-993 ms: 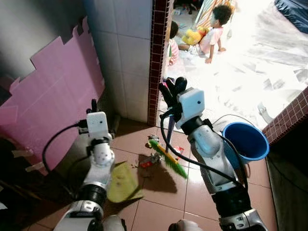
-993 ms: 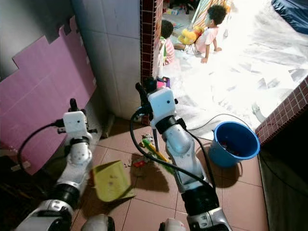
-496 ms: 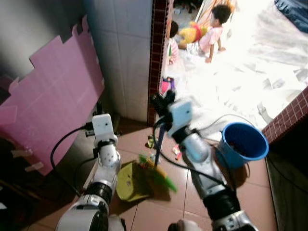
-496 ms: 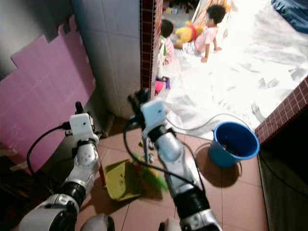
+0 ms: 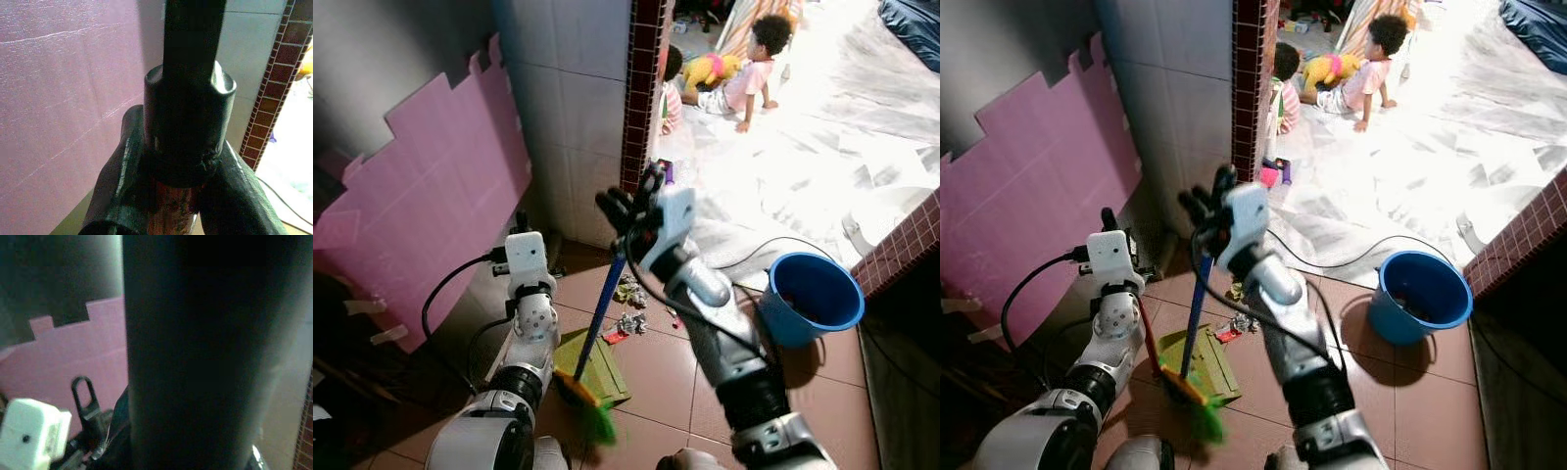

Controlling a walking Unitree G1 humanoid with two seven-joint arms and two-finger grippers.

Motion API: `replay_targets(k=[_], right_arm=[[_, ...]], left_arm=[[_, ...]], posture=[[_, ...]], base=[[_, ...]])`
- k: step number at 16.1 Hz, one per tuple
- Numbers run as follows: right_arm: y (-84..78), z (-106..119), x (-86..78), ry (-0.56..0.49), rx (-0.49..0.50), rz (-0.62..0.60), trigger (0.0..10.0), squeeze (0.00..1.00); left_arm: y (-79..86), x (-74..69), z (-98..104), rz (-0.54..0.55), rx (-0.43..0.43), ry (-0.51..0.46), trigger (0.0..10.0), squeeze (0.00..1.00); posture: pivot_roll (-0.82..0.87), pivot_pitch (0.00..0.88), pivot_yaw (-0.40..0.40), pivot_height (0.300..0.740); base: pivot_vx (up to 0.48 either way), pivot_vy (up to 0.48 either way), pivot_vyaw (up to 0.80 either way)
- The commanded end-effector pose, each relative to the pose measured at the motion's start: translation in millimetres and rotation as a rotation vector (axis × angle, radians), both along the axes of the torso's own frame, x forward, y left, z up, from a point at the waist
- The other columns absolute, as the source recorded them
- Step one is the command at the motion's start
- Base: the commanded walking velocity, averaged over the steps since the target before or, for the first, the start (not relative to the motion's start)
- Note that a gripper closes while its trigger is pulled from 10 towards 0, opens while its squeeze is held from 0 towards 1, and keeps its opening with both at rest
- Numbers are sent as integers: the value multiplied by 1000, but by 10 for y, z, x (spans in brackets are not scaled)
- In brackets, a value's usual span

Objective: Sweep floor

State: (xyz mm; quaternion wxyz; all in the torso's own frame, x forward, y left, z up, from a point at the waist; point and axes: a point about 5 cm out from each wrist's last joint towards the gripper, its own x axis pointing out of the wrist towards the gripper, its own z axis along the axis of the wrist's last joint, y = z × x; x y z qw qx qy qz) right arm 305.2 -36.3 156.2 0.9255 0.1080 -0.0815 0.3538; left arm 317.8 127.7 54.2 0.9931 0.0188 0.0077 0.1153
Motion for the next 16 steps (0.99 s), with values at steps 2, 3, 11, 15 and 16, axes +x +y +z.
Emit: replay_targets(k=[2,3,11,15,16], right_arm=[[-17,465,13,-150,87,46,10000,0],[-50,607,19,-225,68,44,10000,0],[-424,757,220,-436,-89,-245,10000,0],[-506,403,255,-399,-187,-312,10000,0],[-521,228,254,-353,-217,-329,10000,0]], left_arm=[[-90,9,-10,-51,-11,13,10000,0],[-95,10,-14,-62,-11,17,10000,0],[-119,4,-27,-121,10,25,10000,0],[-136,-9,-48,-173,1,36,10000,0],[-178,-24,-60,-231,-39,42,10000,0]], posture=[[-47,0,8,740],[-46,0,9,740],[-41,0,14,740],[-38,0,20,740],[-38,0,20,740]], base=[[0,0,0],[0,0,0],[0,0,0],[0,0,0],[0,0,0]])
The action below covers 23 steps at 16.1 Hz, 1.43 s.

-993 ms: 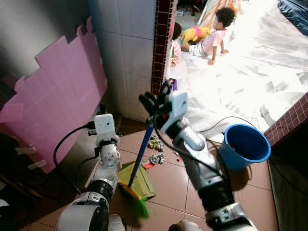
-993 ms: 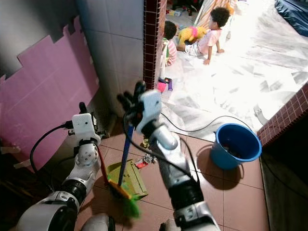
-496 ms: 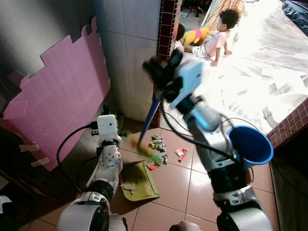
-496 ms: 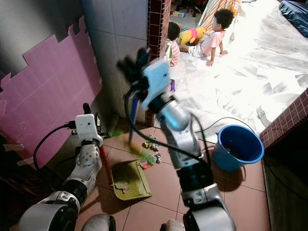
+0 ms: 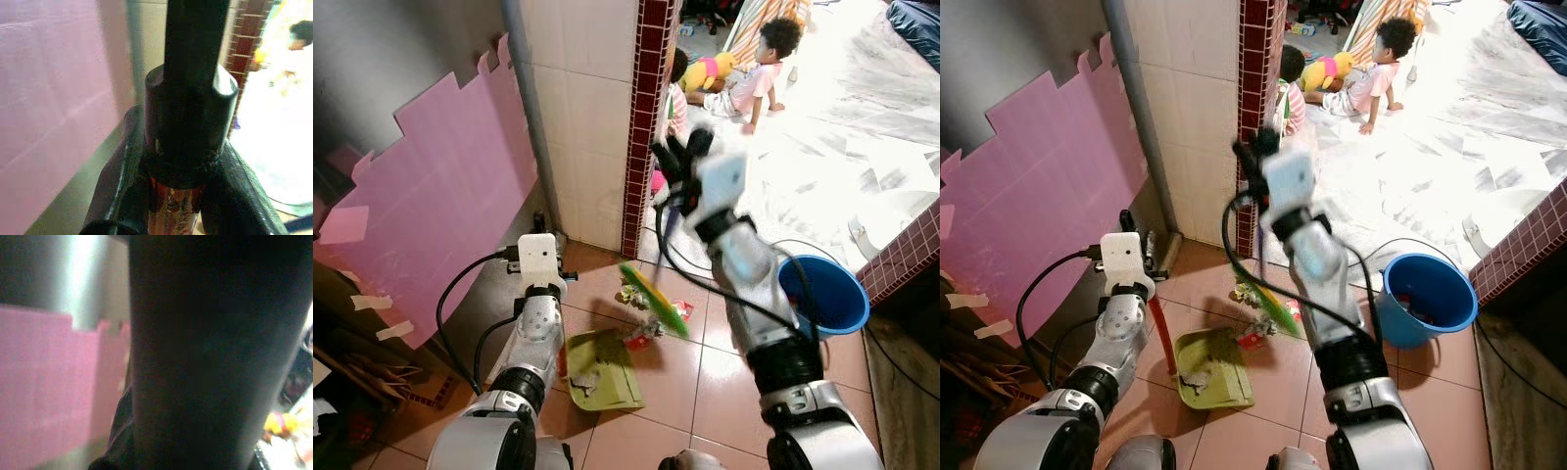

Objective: Sweep floor

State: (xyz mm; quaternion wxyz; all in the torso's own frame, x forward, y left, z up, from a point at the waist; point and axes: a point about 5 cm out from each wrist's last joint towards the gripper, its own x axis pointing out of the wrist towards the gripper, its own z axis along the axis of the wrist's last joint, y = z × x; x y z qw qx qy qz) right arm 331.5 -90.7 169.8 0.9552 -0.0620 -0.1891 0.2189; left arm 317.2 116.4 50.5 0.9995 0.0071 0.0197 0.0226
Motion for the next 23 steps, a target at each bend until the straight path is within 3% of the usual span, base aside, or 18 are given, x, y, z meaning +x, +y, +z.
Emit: replay_targets(k=[1,6,8,10,15,18,21,23], right_arm=[[29,29,-15,-43,1,0,10000,0],[184,-377,-81,179,79,22,10000,0],[234,-405,-75,273,177,43,10000,0],[241,-259,-7,301,293,46,10000,0],[207,246,84,183,382,65,10000,0],[162,609,59,-45,299,57,10000,0],[80,676,90,-82,295,0,10000,0],[-42,659,136,-107,253,-91,10000,0]], left_arm=[[-94,-24,-16,-80,-24,11,10000,0],[-175,-99,-72,-174,-83,36,10000,0],[-160,-103,-77,-172,-84,41,10000,0],[-151,-103,-59,-187,-89,33,10000,0],[-171,-146,-14,-283,-85,-7,10000,0],[-205,-173,23,-347,-57,-30,10000,0],[-227,-199,90,-377,-61,-59,10000,0],[-291,-250,249,-466,-53,-143,10000,0]], posture=[[-36,0,23,740],[-27,0,23,740],[-27,0,23,740],[-29,0,26,740],[-29,0,26,740],[-29,0,21,740],[-27,0,20,740],[-25,0,16,740]], base=[[0,0,0],[0,0,0],[0,0,0],[0,0,0],[0,0,0],[0,0,0],[0,0,0],[0,0,0]])
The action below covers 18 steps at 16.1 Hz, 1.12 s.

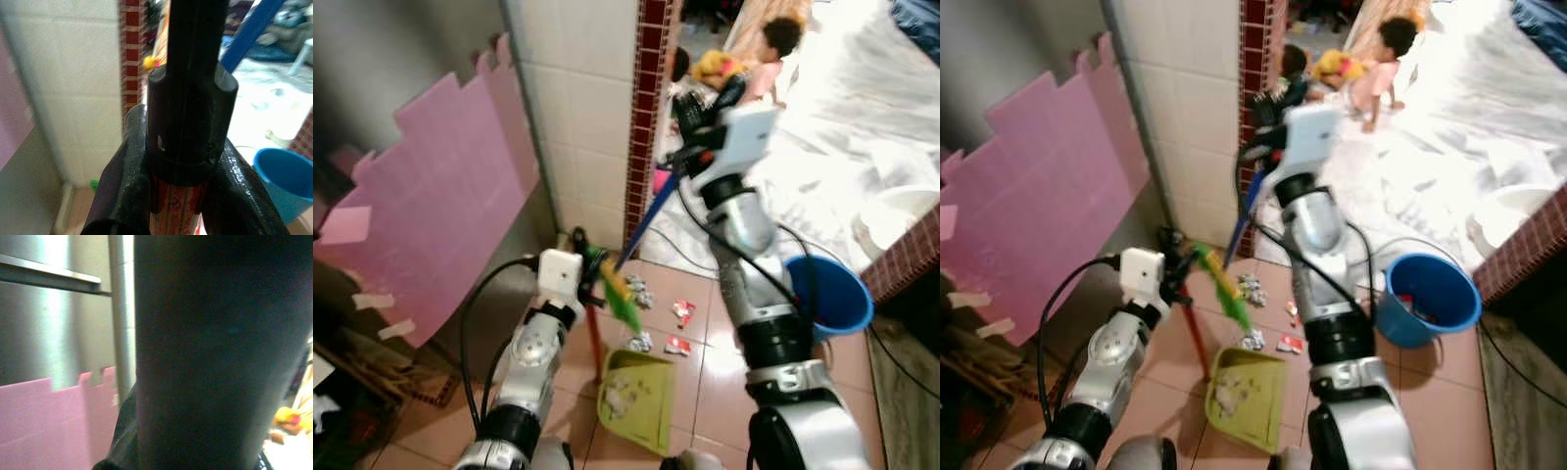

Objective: Sweep floor

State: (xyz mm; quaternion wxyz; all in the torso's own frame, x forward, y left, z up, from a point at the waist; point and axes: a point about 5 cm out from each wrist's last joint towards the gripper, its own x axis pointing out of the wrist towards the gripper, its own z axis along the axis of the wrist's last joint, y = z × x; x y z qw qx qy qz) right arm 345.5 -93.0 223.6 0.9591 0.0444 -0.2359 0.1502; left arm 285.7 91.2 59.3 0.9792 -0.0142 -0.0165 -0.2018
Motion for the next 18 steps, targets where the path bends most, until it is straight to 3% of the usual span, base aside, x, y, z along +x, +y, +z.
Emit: replay_targets(k=[1,4,7,12,13,14,18], right_arm=[[-67,110,12,-60,-19,-49,10000,0],[-256,46,63,-81,-134,-206,10000,0],[-304,-100,98,-27,-184,-274,10000,0],[-382,-535,88,205,-144,-390,10000,0],[-334,-630,53,231,-122,-303,10000,0],[-371,-687,14,224,-152,-354,10000,0],[-327,-726,-95,225,-139,-281,10000,0]], left_arm=[[-56,49,214,-42,-17,-93,10000,0],[-84,-38,407,-163,-30,-156,10000,0],[-49,-80,433,-184,1,-150,10000,0],[240,-13,394,128,-14,-92,10000,0],[288,-7,401,180,-42,-75,10000,0],[323,8,438,224,-40,-91,10000,0],[407,101,579,291,-39,-126,10000,0]], posture=[[-24,0,14,740],[-19,0,12,740],[-15,0,15,740],[-6,0,12,740],[-6,0,14,740],[-3,0,17,740],[-13,0,27,740]], base=[[0,0,0],[0,0,0],[0,0,0],[0,0,0],[0,0,0],[0,0,0],[0,0,0]])
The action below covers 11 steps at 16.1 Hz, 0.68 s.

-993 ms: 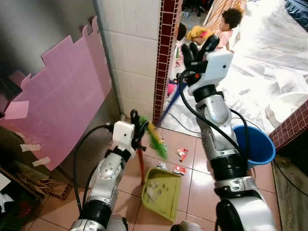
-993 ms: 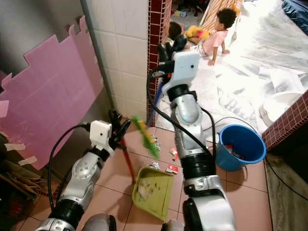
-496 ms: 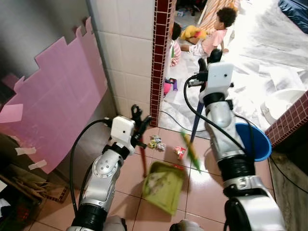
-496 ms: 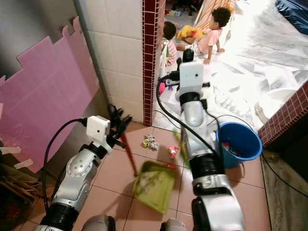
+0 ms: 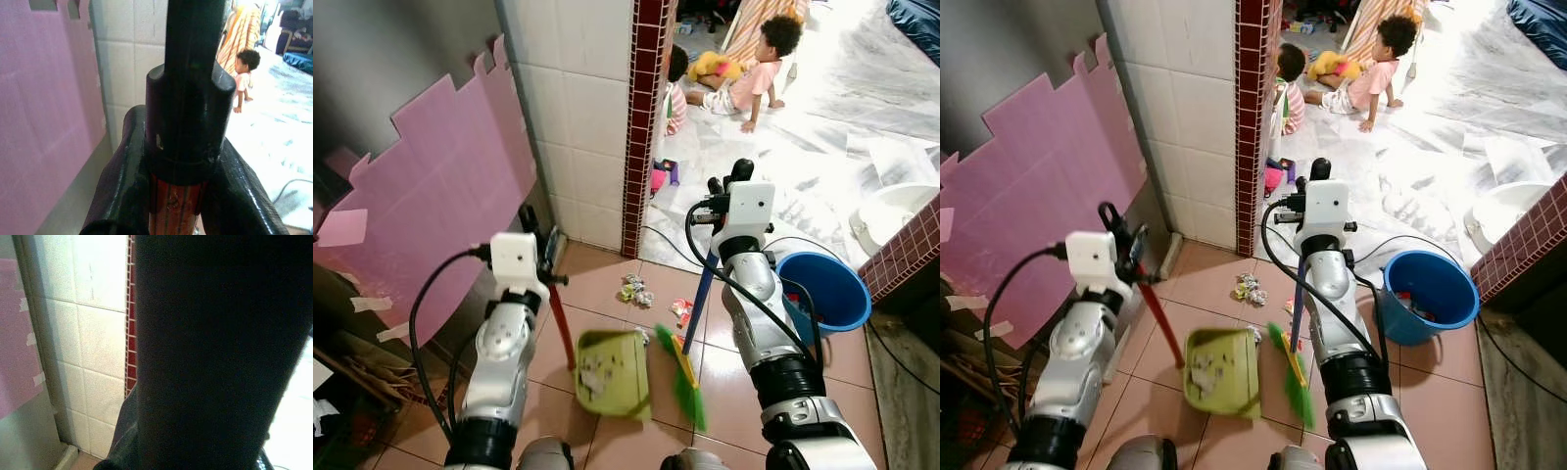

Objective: Sweep floor

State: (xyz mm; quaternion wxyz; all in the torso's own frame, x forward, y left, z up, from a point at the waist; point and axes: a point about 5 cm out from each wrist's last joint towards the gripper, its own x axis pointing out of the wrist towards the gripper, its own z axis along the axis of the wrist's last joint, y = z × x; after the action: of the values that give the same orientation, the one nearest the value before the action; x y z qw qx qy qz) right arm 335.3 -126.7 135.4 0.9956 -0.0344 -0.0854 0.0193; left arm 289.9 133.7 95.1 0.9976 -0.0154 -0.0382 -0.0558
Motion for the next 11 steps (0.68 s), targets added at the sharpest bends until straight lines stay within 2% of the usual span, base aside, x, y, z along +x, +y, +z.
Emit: replay_targets(k=[1,3,5,7,11], right_arm=[[21,165,-9,-84,-18,26,10000,0],[22,123,-11,-47,6,13,10000,0],[16,151,-9,-56,4,17,10000,0],[-27,222,11,-80,10,-1,10000,0],[-108,254,35,-87,-16,-53,10000,0]], left_arm=[[-18,69,232,-1,-7,-91,10000,0],[-34,82,244,-12,30,-94,10000,0],[-75,89,254,-23,11,-89,10000,0],[-101,90,271,-16,44,-101,10000,0],[-129,82,269,-40,36,-93,10000,0]], posture=[[-13,0,27,740],[-16,0,29,740],[-21,0,30,740],[-18,0,29,740],[-16,0,30,740]], base=[[0,0,0],[0,0,-619],[0,0,-800],[0,0,-800],[0,0,-800]])
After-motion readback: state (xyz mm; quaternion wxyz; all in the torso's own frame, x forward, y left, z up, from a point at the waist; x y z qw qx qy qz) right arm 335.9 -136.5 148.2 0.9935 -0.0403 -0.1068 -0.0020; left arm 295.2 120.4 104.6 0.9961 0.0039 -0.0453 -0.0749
